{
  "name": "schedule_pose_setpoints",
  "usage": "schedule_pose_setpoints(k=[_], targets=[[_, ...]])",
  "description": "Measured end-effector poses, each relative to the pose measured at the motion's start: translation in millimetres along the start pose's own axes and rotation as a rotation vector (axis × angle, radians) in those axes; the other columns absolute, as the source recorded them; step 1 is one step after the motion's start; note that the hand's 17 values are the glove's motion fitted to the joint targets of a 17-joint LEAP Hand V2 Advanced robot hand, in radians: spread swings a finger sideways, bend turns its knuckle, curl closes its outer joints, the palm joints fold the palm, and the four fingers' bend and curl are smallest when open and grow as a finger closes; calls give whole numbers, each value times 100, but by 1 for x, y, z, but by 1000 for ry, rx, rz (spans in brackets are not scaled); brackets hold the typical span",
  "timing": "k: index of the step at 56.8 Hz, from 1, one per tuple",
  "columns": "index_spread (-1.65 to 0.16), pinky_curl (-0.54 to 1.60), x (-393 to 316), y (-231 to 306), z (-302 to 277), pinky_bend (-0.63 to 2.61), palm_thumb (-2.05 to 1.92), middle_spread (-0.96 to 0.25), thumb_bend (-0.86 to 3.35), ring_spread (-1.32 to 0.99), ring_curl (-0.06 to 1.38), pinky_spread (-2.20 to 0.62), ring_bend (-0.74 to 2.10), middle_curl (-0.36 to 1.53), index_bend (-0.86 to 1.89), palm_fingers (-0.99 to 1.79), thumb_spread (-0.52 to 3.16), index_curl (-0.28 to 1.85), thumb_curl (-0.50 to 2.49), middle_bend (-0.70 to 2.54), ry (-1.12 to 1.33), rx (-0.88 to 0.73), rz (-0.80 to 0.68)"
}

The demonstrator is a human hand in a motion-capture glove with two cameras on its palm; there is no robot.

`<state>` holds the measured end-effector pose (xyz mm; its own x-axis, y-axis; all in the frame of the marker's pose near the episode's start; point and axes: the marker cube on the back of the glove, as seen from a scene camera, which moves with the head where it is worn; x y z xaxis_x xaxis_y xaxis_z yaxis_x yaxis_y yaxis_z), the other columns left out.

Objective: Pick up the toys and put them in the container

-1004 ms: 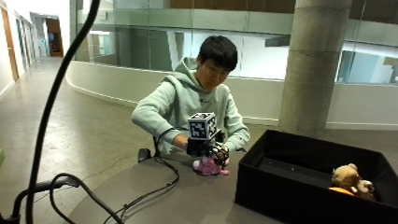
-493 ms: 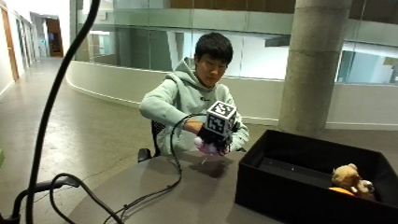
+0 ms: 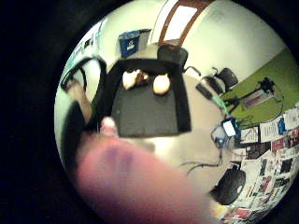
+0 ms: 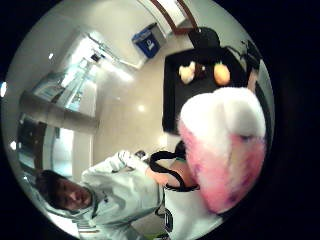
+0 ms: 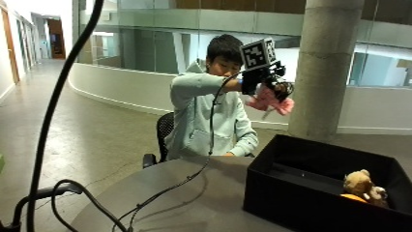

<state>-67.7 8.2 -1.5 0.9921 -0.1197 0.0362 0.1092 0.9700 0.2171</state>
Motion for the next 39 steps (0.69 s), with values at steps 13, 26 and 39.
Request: schedule_pose_setpoints(k=[13,26,39], targets=[[-31,65,13,-45,26,88,13,-11,-8,-23,52,-24,81,60,35,-44,110,91,58,56,-35,-208,150],[-31,50,28,-32,31,69,2,-7,-2,-16,32,-7,36,43,11,-27,120,64,45,17,-50,-254,168],[-30,45,51,-1,3,62,1,-6,-2,-14,29,-2,23,36,12,-19,123,49,39,13,21,-219,154]])
